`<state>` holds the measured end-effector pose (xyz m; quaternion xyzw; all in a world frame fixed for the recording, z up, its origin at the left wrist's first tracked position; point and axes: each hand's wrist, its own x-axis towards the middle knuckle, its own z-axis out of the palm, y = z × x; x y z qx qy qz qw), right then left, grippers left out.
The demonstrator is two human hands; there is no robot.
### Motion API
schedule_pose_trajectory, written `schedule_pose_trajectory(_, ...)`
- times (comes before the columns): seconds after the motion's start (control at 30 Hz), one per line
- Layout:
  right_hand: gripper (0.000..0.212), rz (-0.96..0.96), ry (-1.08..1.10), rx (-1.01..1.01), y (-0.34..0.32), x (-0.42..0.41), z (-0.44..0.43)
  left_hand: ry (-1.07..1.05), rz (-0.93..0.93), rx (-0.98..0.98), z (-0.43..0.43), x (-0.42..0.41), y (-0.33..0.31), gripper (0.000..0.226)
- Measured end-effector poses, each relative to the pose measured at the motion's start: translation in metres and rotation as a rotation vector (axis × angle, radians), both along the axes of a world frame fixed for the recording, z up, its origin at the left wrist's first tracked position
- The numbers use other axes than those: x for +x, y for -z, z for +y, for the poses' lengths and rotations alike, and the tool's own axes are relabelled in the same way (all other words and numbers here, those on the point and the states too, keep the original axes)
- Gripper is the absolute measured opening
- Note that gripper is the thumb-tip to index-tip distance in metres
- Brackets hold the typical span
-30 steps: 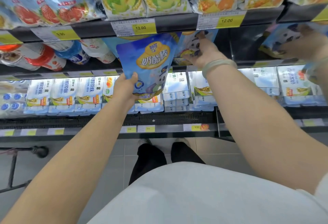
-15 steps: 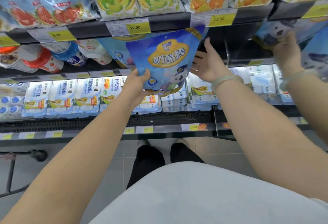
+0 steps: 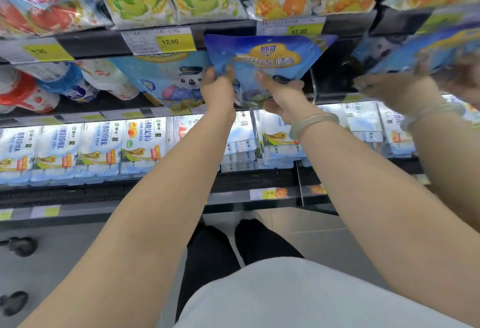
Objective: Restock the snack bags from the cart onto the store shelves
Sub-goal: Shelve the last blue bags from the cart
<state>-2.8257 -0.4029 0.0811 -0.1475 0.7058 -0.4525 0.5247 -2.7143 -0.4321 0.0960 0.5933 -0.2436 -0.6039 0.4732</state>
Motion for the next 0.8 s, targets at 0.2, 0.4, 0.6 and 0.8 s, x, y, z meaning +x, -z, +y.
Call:
schedule_pose_trajectory(0.2,0.078,-0.034,0.031,-0.039,0.009,0.010,0.010,0.006,0.043,0.235,0.018,0.000,0.016,0.052)
schedule_pose_trajectory(0.4,0.099,-0.020,0.086,-0.013,0.003,0.018,0.000,0.099,0.287,0.229,0.007,-0.001,0.005,0.027)
schedule_pose_trajectory(0.6,0.094,-0.116,0.138,0.002,-0.023,0.023,0.005,0.233,0.440,0.317,0.009,0.003,-0.021,0.046)
schedule_pose_trajectory(0.8,0.093,-0.042,0.137,0.091,0.006,0.003,-0.038,0.238,0.382,0.378,-0.009,0.000,-0.033,0.056)
